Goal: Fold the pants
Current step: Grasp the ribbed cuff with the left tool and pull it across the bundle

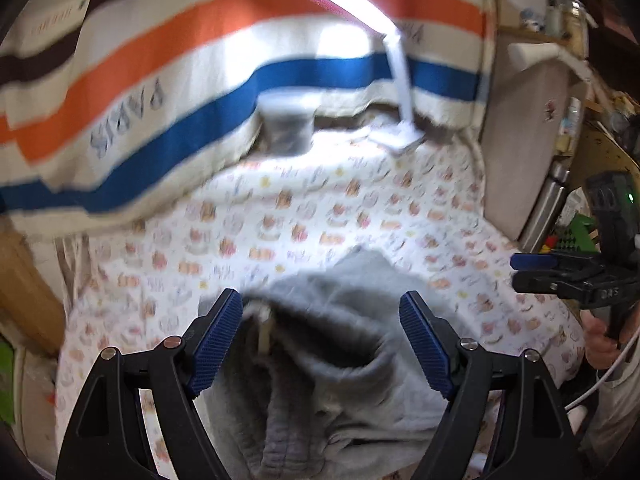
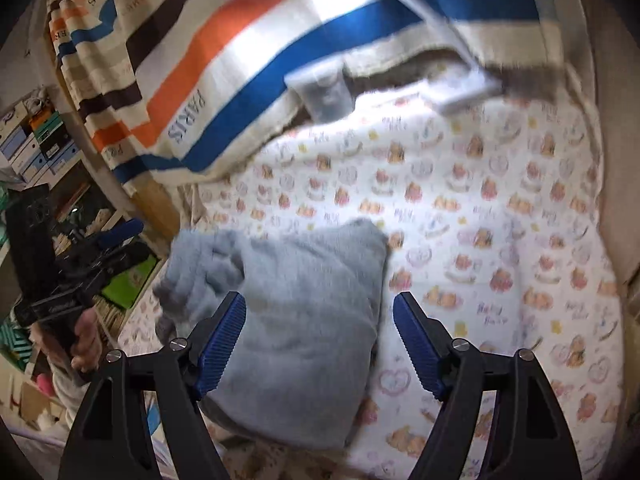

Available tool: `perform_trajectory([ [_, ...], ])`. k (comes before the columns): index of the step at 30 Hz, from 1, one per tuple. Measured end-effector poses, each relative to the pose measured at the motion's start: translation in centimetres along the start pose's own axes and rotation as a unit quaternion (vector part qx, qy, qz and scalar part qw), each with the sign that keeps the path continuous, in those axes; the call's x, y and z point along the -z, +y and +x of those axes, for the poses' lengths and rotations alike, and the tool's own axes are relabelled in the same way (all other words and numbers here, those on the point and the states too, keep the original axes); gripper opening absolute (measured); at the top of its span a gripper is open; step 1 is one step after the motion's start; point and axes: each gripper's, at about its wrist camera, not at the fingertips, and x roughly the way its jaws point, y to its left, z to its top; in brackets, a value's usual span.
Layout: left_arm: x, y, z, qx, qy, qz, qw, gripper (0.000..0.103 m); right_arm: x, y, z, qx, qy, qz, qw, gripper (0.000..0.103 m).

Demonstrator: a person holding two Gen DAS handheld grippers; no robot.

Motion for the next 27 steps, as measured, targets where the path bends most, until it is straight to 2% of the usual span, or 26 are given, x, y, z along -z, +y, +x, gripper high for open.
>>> perform_trajectory([
  [2, 0.9, 1.4, 0.8, 0.027, 0.023, -0.035, 0.9988, 0.080, 1.0, -0.6, 0.9, -0.017, 0.012, -0.001, 1.000, 0.078],
  [5, 1.9, 2.4, 1.1, 0.117, 0.050, -0.072, 0.9892, 0.080, 1.9, -1.0, 2.4, -0.044, 0.028, 0.005, 0.999, 0.078],
  [6, 2.0, 2.3, 0.9, 0.141, 0.052, -0.075, 0.9858, 0.080, 2.1, -1.0, 2.9, -0.050, 0.033, 0.008, 0.998, 0.078],
  [8, 1.6, 1.4, 0.4, 0.156, 0.045, -0.062, 0.9848, 0.080, 2.6, -1.0, 4.2, -0.045, 0.045, 0.013, 0.998, 0.078],
  [11, 0.7, -0.8, 0.1, 0.123, 0.041, -0.016, 0.9915, 0.080, 3.2, -0.6, 5.7, -0.044, 0.058, 0.014, 0.997, 0.078],
  [13, 0.4, -1.8, 1.5, 0.089, 0.070, 0.000, 0.9936, 0.080, 3.5, 0.1, 6.5, -0.055, 0.068, 0.010, 0.996, 0.078],
  [15, 0.9, -2.1, 3.4, 0.049, 0.102, 0.009, 0.9936, 0.074, 3.6, 0.9, 7.0, -0.063, 0.074, 0.003, 0.995, 0.078],
  [16, 1.4, -2.1, 4.2, 0.015, 0.110, 0.017, 0.9937, 0.054, 3.8, 1.4, 7.4, -0.064, 0.078, -0.003, 0.995, 0.078],
  [17, 2.0, -1.7, 4.6, 0.006, 0.120, 0.017, 0.9927, 0.026, 3.8, 1.6, 7.5, -0.060, 0.078, -0.006, 0.995, 0.078],
  [18, 2.4, -1.0, 4.9, 0.027, 0.132, 0.001, 0.9909, 0.017, 3.8, 1.8, 7.6, -0.058, 0.078, -0.009, 0.995, 0.078],
  [19, 2.8, -0.2, 4.6, 0.056, 0.136, -0.027, 0.9888, 0.016, 3.8, 1.8, 7.6, -0.058, 0.077, -0.009, 0.995, 0.078],
  [20, 3.0, 0.4, 4.0, 0.063, 0.127, -0.035, 0.9893, 0.015, 3.8, 1.7, 7.6, -0.059, 0.076, -0.006, 0.995, 0.078],
  [23, 3.2, 1.6, 0.9, 0.053, 0.096, -0.028, 0.9936, 0.014, 3.3, 1.3, 7.0, -0.040, 0.070, 0.003, 0.997, 0.078],
  [25, 3.2, 2.6, -0.5, 0.066, 0.093, -0.035, 0.9928, 0.014, 2.8, 1.3, 6.2, -0.013, 0.051, -0.005, 0.999, 0.078],
  [27, 3.2, 2.8, -1.1, 0.051, 0.092, -0.028, 0.9940, 0.014, 2.4, 1.4, 5.6, 0.007, 0.038, -0.014, 0.999, 0.078],
])
